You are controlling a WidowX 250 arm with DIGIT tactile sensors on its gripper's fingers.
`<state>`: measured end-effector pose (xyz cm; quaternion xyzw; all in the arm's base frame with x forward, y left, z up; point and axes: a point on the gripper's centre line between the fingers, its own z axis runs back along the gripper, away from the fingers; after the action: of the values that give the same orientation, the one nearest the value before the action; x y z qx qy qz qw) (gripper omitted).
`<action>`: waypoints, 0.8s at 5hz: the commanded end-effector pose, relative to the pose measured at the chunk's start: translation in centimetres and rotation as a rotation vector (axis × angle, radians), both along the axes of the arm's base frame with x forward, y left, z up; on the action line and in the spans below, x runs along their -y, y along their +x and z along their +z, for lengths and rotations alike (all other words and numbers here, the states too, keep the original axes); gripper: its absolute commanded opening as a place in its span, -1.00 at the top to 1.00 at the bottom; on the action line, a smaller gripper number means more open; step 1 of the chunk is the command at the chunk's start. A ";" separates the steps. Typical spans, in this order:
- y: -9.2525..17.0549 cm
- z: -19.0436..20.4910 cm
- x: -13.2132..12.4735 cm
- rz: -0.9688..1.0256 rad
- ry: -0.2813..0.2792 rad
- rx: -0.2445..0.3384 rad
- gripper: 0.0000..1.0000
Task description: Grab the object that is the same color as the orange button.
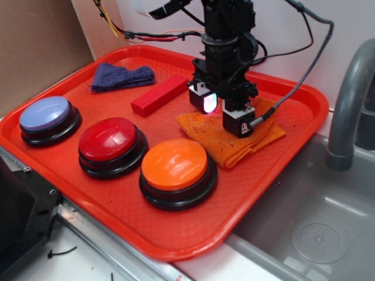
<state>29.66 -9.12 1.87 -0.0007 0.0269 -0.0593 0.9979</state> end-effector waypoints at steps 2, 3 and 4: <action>1.5 1.7 -1.3 0.045 -0.021 0.039 1.00; 1.1 3.9 -2.4 0.062 -0.001 0.023 1.00; 0.4 7.2 -4.0 0.064 -0.022 0.026 1.00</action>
<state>29.05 -4.97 7.21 -0.0043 0.0578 -0.0197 0.9981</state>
